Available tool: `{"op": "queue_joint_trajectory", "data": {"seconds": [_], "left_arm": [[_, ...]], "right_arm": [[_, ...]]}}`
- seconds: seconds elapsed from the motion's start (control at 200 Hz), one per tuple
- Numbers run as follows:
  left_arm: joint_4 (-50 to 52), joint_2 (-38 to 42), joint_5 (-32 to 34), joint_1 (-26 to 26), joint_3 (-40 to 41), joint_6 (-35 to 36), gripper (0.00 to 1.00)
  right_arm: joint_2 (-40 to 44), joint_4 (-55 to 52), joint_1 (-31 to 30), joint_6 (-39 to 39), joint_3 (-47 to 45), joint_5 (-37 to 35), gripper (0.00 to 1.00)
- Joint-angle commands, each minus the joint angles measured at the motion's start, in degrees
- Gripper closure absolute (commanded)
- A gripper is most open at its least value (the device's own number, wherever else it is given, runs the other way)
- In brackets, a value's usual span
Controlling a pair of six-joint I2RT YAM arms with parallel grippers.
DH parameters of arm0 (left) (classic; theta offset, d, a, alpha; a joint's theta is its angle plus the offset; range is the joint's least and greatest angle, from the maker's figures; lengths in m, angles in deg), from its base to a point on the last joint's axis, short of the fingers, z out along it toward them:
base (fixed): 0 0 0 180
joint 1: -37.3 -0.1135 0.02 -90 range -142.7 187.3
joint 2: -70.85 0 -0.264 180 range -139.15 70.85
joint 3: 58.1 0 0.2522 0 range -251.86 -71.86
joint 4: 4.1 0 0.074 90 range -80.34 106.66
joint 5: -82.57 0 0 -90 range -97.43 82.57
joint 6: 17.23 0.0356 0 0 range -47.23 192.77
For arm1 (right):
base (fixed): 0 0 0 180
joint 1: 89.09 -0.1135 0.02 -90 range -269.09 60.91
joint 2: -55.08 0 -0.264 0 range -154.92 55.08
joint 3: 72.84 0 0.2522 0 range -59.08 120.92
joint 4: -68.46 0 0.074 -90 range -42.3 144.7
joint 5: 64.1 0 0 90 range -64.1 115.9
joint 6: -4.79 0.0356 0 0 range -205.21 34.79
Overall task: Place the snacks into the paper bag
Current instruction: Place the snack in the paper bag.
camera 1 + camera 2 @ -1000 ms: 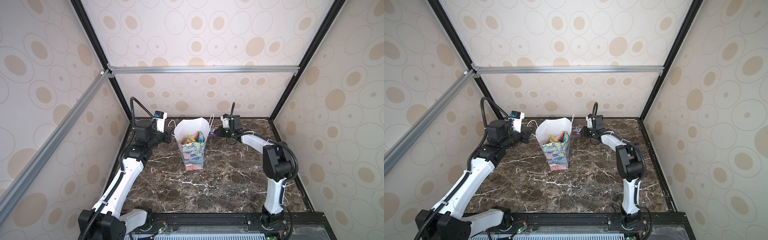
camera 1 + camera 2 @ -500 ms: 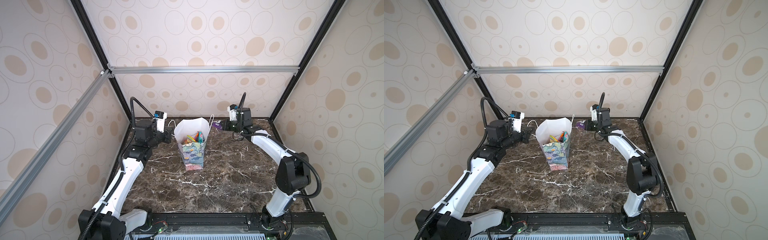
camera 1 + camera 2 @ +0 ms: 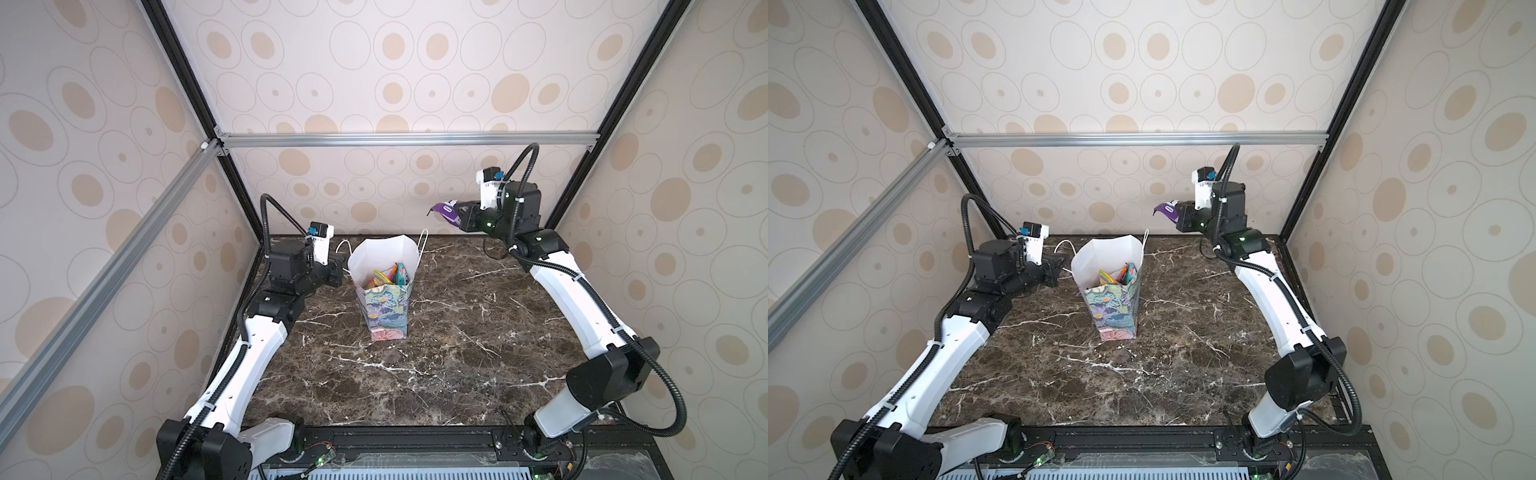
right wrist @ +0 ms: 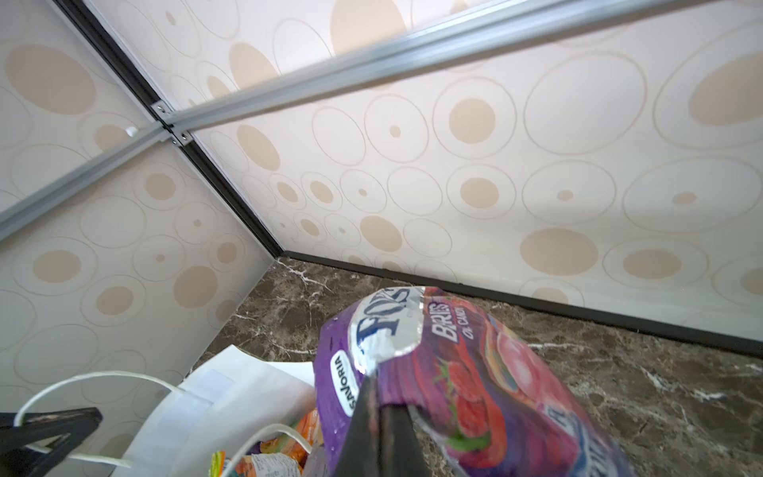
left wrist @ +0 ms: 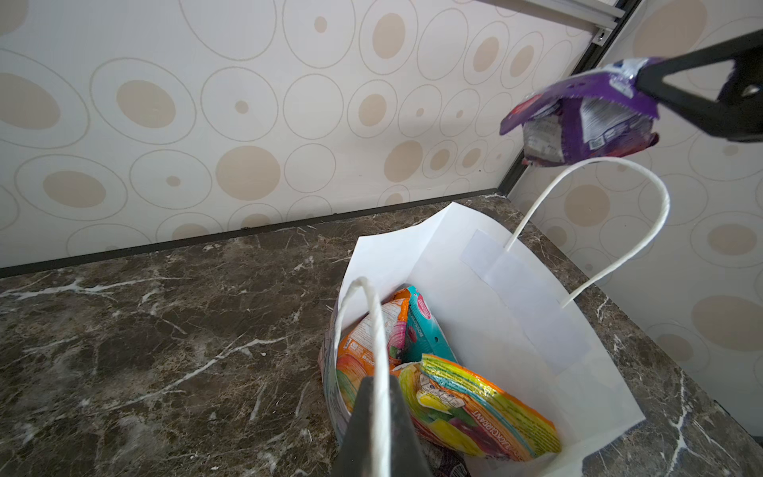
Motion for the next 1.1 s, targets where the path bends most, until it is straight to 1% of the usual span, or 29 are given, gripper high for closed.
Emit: {"op": "queue_joint_trajectory", "data": {"seconds": [0.0,0.225,0.37,0.51,0.775,0.945,1.055,1.095], "left_arm": [[0.2,0.3,-0.9,0.2,0.0,0.2,0.95],[0.1,0.3,-1.0,0.2,0.0,0.1,0.95],[0.4,0.4,-0.6,0.2,0.0,0.4,0.95],[0.2,0.5,-0.7,0.2,0.1,0.2,0.95],[0.3,0.3,-0.9,0.3,0.1,0.2,0.95],[0.4,0.3,-0.8,0.3,0.1,0.3,0.95],[0.3,0.3,-0.7,0.3,0.1,0.3,0.95],[0.3,0.2,-0.6,0.3,0.1,0.2,0.95]], "right_arm": [[1.1,0.0,-0.9,-1.0,5.0,2.6,1.0],[-3.2,-6.2,-6.7,-5.1,17.4,3.4,1.0],[-6.1,-10.0,-11.1,-8.2,22.5,4.2,1.0],[-7.6,-12.3,-14.2,-10.7,24.2,4.8,1.0],[-9.9,-15.2,-16.7,-11.7,25.0,7.0,1.0],[-13.4,-20.2,-18.3,-13.7,29.1,8.0,1.0],[-15.0,-22.5,-19.1,-14.7,29.3,8.7,1.0],[-15.8,-23.5,-19.2,-15.0,31.5,8.9,1.0]]}}
